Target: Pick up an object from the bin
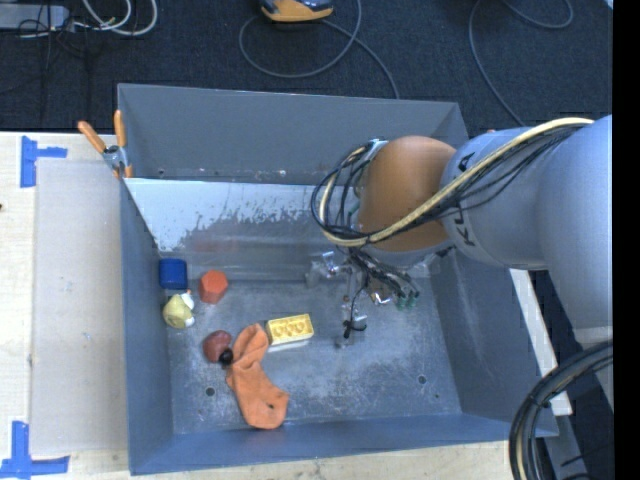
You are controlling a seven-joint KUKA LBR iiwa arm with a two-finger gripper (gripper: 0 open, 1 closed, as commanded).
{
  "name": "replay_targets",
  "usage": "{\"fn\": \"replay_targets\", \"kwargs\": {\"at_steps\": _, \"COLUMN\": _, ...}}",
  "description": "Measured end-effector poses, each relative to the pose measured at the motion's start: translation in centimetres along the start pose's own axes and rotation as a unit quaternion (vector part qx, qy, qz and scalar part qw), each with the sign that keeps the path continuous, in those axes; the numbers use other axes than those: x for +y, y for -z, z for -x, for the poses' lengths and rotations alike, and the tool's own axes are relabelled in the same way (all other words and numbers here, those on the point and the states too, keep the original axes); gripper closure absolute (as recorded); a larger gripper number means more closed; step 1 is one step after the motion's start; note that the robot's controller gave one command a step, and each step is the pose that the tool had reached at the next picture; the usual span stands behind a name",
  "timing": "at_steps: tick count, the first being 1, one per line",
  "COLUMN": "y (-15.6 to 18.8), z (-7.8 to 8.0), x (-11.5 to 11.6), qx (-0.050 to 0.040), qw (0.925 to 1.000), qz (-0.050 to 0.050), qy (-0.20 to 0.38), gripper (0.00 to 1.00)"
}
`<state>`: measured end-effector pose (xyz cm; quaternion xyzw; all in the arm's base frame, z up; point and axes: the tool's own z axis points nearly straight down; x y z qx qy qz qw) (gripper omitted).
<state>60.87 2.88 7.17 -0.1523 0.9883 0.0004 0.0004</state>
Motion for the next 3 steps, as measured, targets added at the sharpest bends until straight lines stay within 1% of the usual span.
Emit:
{"fn": "replay_targets", "kwargs": {"at_steps": 1, "y": -0.1, "z": 0.8, "x": 5.4, "qx": 0.0004, "qw": 0.9994, "qz": 0.000, "qy": 0.034, "gripper": 0.00}}
{"fn": "replay_targets", "kwargs": {"at_steps": 2, "y": -0.1, "z": 0.9, "x": 7.7, "qx": -0.0004, "qw": 0.9967, "qz": 0.002, "qy": 0.081, "gripper": 0.00}}
{"fn": "replay_targets", "kwargs": {"at_steps": 3, "y": -0.2, "z": -1.8, "x": 8.4, "qx": 0.0011, "qw": 1.0000, "qz": 0.001, "qy": -0.008, "gripper": 1.00}}
